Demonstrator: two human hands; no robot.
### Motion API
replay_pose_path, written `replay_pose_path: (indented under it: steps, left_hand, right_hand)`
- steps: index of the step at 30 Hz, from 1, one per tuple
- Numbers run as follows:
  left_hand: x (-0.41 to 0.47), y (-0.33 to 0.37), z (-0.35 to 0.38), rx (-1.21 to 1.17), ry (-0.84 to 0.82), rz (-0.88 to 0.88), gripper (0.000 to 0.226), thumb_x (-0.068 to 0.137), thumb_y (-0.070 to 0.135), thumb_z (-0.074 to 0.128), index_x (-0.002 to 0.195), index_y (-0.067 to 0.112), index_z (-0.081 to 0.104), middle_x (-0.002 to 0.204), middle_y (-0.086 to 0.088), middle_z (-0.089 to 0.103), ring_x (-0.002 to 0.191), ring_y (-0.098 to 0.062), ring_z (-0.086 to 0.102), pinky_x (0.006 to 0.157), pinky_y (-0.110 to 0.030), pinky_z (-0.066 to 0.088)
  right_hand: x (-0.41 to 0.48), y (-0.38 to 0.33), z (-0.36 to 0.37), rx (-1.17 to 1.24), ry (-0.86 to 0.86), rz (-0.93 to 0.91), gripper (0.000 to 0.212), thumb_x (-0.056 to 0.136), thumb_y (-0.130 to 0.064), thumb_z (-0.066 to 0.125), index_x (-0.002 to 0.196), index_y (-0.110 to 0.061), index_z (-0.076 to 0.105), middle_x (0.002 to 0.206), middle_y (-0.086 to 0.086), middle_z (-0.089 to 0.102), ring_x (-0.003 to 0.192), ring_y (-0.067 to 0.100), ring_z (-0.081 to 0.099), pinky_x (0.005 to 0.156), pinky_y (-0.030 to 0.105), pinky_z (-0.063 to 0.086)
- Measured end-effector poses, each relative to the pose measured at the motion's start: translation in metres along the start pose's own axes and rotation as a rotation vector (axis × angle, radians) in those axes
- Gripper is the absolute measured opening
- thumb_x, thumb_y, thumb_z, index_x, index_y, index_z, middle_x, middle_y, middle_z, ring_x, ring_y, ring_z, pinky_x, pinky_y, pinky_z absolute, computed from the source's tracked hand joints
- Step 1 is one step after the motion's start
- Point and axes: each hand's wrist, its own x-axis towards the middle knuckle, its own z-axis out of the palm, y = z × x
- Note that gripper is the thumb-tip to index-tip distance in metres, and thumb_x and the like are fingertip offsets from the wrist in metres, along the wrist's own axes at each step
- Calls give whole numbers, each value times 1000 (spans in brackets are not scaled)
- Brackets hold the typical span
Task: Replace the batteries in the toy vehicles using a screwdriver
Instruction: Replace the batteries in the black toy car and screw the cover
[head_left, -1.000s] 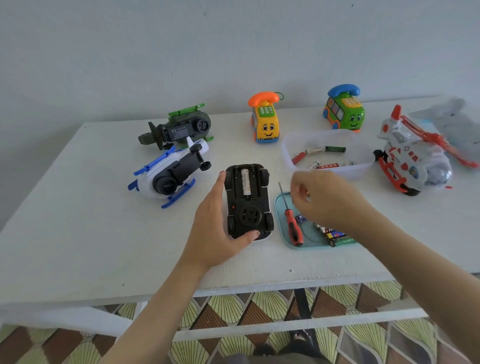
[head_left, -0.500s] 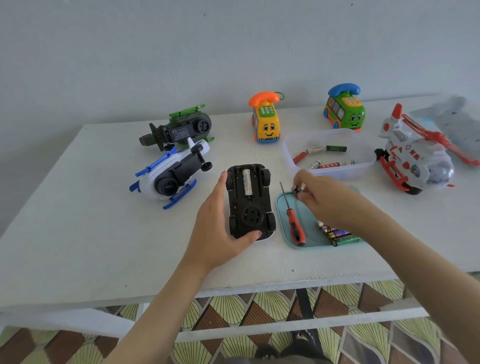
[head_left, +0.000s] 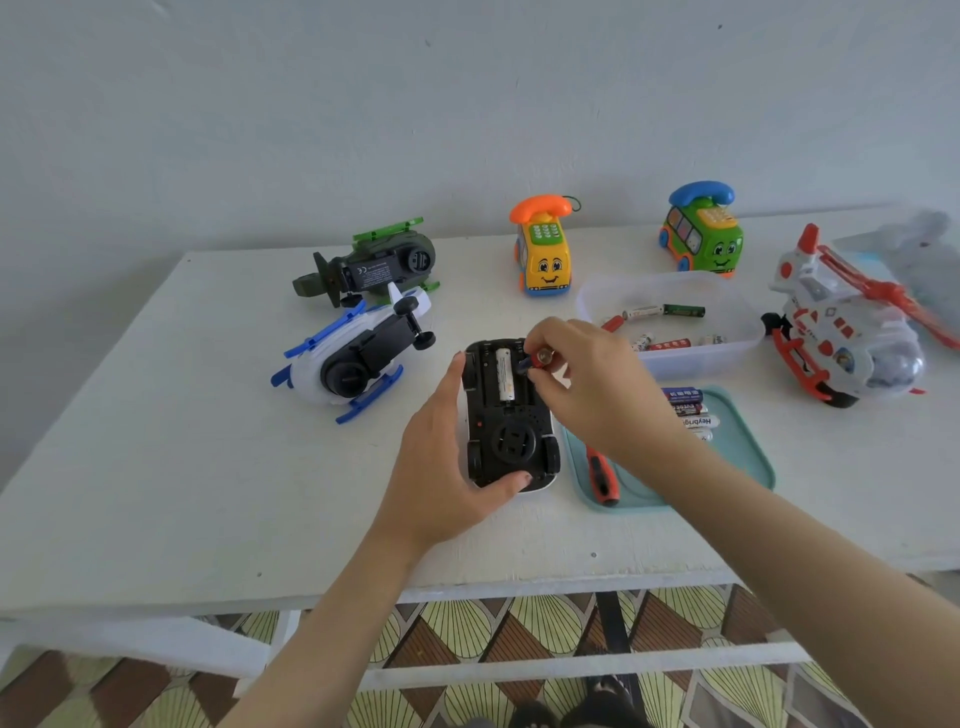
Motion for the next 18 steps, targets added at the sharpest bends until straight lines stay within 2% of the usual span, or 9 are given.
replay_pose_path:
  steps: [2, 4, 7, 11, 15, 18]
  left_hand:
    - [0, -1, 0, -3, 3, -1, 114, 66, 52, 73, 154, 21, 8, 151, 11, 32, 137, -1, 31, 109, -11, 21]
    - [1, -1, -1, -4, 5, 5, 114, 67, 53, 74, 154, 22, 8, 150, 13, 32, 136, 3, 30, 107, -7, 20]
    - [2, -1, -2, 5, 2, 16, 114, 68, 55, 75, 154, 20, 9, 147, 16, 32, 133, 4, 31, 106, -7, 22]
    - [2, 0, -3, 11, 6, 26, 114, 67, 56, 74, 154, 19, 9, 148, 15, 32, 133, 2, 33, 106, -9, 24]
    - [2, -2, -2, 2, 9, 34, 115, 66, 52, 75, 154, 17, 10, 146, 29, 24, 133, 11, 27, 105, -6, 21]
    - [2, -3, -2, 3, 13, 30, 116, 65, 52, 76, 154, 20, 8, 145, 32, 21, 134, 11, 26, 106, -6, 20]
  right_hand:
    - [-2, 2, 7, -86, 33, -128, 12, 82, 2, 62, 93, -1, 64, 80, 11, 63, 70, 28, 57, 60, 44, 53]
    - [-5, 7, 13, -158, 30, -248, 16, 76, 6, 68, 91, 1, 68, 82, 15, 66, 68, 31, 60, 56, 42, 54]
    - [-11, 13, 21, -229, 52, -339, 16, 81, -3, 64, 97, -1, 71, 89, 13, 69, 70, 30, 60, 59, 41, 54]
    - [-19, 15, 24, -270, 138, -354, 26, 91, -18, 53, 105, -7, 72, 98, 5, 71, 76, 27, 61, 67, 39, 52]
    - [-23, 21, 22, -234, 176, -332, 24, 88, -23, 58, 104, -14, 75, 101, -2, 73, 77, 24, 61, 71, 34, 48]
    - [-26, 24, 23, -109, 193, -240, 24, 85, -31, 61, 99, -18, 76, 100, -6, 74, 79, 21, 60, 74, 34, 47]
